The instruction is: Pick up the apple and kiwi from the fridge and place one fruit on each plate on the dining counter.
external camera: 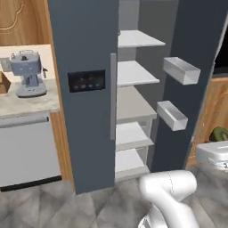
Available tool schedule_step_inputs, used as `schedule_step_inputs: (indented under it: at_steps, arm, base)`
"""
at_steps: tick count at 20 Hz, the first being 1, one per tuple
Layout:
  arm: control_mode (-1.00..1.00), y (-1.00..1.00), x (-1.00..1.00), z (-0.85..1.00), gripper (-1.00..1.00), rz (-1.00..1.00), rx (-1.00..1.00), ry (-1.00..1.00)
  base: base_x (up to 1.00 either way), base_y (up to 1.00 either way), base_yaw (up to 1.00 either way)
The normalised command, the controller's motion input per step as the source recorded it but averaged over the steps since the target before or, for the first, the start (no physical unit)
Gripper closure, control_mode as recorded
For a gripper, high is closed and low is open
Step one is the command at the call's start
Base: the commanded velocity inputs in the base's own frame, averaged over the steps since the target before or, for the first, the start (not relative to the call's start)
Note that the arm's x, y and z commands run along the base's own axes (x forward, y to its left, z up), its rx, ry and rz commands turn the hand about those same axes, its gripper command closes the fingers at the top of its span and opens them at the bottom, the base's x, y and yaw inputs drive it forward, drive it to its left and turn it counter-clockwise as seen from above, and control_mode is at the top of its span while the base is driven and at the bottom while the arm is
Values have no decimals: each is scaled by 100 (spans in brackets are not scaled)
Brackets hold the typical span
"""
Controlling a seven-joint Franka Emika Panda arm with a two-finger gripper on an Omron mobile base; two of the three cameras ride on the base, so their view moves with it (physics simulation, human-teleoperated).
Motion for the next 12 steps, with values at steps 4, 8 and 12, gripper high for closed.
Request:
schedule_step_inputs:
  at_steps: [4,8,12]
  arm:
    - [100,0,0,0,100,0,0,0]
    - [100,0,0,0,100,0,0,0]
    - [100,0,0,0,100,0,0,0]
  base:
    - [-99,0,40]
    - [-100,1,40]
    - [-100,1,39]
